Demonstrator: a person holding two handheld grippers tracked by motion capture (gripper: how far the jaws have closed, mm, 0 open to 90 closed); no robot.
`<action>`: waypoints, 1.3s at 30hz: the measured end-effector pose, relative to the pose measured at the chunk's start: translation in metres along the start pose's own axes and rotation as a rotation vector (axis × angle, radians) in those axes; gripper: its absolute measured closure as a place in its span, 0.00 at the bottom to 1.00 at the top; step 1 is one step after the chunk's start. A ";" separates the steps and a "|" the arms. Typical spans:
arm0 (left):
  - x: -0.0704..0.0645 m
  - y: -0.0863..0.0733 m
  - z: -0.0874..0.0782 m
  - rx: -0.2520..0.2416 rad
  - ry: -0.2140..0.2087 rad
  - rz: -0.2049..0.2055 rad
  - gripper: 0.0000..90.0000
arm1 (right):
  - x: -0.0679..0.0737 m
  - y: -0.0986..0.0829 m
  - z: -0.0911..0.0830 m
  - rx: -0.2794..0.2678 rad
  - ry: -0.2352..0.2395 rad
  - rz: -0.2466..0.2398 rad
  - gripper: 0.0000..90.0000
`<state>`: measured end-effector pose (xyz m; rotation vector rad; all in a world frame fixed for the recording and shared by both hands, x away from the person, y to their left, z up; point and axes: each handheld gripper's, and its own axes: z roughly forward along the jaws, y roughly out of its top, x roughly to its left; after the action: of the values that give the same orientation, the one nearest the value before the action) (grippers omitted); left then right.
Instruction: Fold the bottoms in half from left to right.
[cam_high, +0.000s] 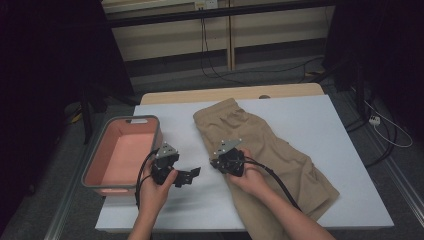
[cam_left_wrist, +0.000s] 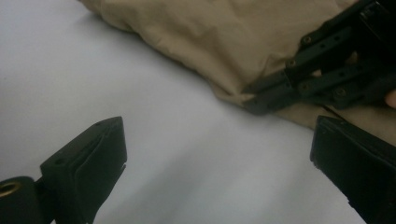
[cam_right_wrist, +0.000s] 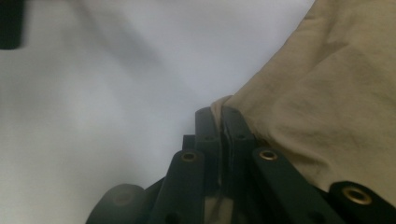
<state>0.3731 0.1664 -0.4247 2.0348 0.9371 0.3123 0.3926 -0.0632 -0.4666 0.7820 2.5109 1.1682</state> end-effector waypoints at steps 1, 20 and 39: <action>0.000 0.000 0.000 -0.003 0.001 -0.002 0.04 | 0.003 0.001 0.000 0.000 0.012 0.000 0.97; 0.003 0.001 0.003 -0.006 0.010 -0.017 0.04 | 0.000 0.005 -0.048 -0.025 0.048 0.004 0.50; 0.000 0.006 0.007 -0.010 0.015 -0.023 0.04 | -0.079 -0.066 -0.139 0.023 -0.261 0.201 0.47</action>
<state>0.3796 0.1598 -0.4240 2.0131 0.9657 0.3196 0.3714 -0.2306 -0.4271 1.1359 2.2757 1.0219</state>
